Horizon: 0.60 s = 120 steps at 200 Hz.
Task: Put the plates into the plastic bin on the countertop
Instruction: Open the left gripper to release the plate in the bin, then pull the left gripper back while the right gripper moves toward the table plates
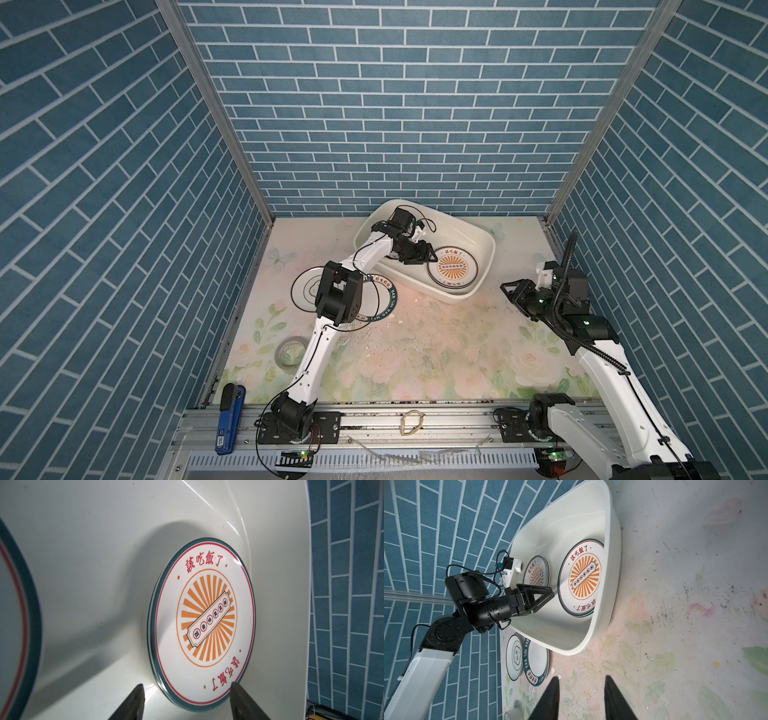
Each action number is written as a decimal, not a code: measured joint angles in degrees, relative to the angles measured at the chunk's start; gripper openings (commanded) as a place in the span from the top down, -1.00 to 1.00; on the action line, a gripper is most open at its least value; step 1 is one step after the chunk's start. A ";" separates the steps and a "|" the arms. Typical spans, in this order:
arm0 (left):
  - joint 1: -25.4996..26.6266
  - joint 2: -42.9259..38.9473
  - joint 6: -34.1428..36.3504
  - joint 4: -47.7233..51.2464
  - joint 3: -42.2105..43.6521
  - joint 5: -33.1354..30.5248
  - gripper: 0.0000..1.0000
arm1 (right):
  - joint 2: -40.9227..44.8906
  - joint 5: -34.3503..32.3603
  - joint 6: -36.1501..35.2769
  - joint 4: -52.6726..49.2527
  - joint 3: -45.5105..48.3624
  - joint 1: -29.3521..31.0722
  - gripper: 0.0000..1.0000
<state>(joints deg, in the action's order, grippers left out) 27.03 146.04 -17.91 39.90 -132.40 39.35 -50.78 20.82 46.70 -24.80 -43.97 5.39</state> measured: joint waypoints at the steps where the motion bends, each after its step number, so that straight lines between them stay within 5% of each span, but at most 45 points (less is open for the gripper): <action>1: -0.02 -0.13 0.15 0.11 -0.04 -0.09 -0.40 | 0.00 0.00 0.00 0.00 0.00 0.00 0.26; 64: -1.95 -14.19 6.84 4.28 -0.13 -4.37 -0.68 | -0.04 0.87 -0.09 0.04 -0.20 -0.04 0.25; 120: -4.92 -36.59 9.81 2.91 12.31 -7.50 -0.86 | -1.27 4.31 -0.24 1.07 -2.34 -0.02 0.20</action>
<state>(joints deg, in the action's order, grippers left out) 22.11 109.45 -8.10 42.81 -120.09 31.86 -52.05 25.12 46.46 -23.73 -46.30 5.37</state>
